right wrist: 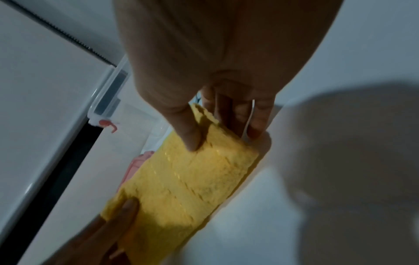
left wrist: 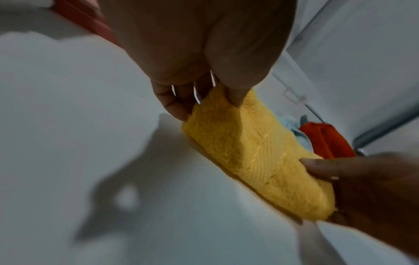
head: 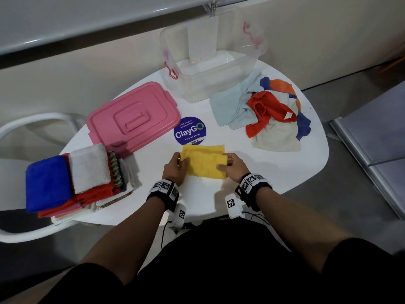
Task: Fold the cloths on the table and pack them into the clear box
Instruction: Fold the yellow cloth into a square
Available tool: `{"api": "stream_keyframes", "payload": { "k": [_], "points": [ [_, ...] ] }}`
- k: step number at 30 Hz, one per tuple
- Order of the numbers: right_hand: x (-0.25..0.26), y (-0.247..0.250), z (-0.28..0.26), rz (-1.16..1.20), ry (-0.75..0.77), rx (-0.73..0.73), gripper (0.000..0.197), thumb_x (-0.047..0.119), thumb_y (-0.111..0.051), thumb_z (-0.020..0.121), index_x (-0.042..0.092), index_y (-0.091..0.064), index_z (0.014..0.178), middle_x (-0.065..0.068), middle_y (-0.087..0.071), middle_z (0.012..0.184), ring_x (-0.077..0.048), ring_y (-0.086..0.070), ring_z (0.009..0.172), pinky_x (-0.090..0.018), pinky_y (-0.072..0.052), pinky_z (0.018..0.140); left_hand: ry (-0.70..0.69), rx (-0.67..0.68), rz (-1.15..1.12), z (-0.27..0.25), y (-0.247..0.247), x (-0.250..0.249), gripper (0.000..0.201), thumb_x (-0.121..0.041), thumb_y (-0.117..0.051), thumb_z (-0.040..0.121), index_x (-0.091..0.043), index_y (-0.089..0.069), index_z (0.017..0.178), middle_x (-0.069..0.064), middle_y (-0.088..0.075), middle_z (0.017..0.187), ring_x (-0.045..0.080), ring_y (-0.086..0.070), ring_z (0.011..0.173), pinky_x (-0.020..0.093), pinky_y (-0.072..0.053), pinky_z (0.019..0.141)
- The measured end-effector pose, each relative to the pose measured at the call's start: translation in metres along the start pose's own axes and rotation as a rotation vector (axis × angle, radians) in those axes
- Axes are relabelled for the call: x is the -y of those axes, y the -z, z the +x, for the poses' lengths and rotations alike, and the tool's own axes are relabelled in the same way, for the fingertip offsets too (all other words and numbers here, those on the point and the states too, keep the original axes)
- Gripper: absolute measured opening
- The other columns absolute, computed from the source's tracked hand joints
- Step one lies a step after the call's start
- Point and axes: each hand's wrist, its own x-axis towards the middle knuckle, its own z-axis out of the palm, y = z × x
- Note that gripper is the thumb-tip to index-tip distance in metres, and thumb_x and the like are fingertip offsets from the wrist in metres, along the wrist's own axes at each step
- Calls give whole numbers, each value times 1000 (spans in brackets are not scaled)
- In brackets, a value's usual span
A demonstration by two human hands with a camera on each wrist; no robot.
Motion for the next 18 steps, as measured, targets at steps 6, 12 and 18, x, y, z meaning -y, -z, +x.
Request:
{"api": "stream_keyframes", "payload": {
  "k": [6, 12, 18],
  "points": [
    [19, -3, 5, -218, 53, -82, 38, 25, -49, 101, 10, -44, 135, -19, -61, 122, -35, -57, 112, -37, -43, 91, 61, -37, 53, 13, -10, -4, 45, -47, -37, 99, -6, -45, 114, 24, -63, 90, 43, -61, 87, 37, -39, 66],
    [29, -15, 14, -287, 22, -166, 32, 23, -38, 104, 6, -39, 131, -28, -62, 111, -43, -59, 103, -37, -39, 76, 113, -65, 98, 29, -18, -12, 39, -41, -33, 104, -5, -42, 115, 28, -63, 98, 45, -61, 92, 41, -41, 69],
    [28, -15, 15, -444, -7, -196, 34, 28, -41, 101, 10, -38, 130, -21, -63, 113, -40, -60, 103, -38, -41, 78, 192, -134, 253, 34, -26, -16, 41, -44, -36, 102, -7, -42, 117, 17, -58, 114, 40, -59, 101, 42, -39, 74]
  ]
}}
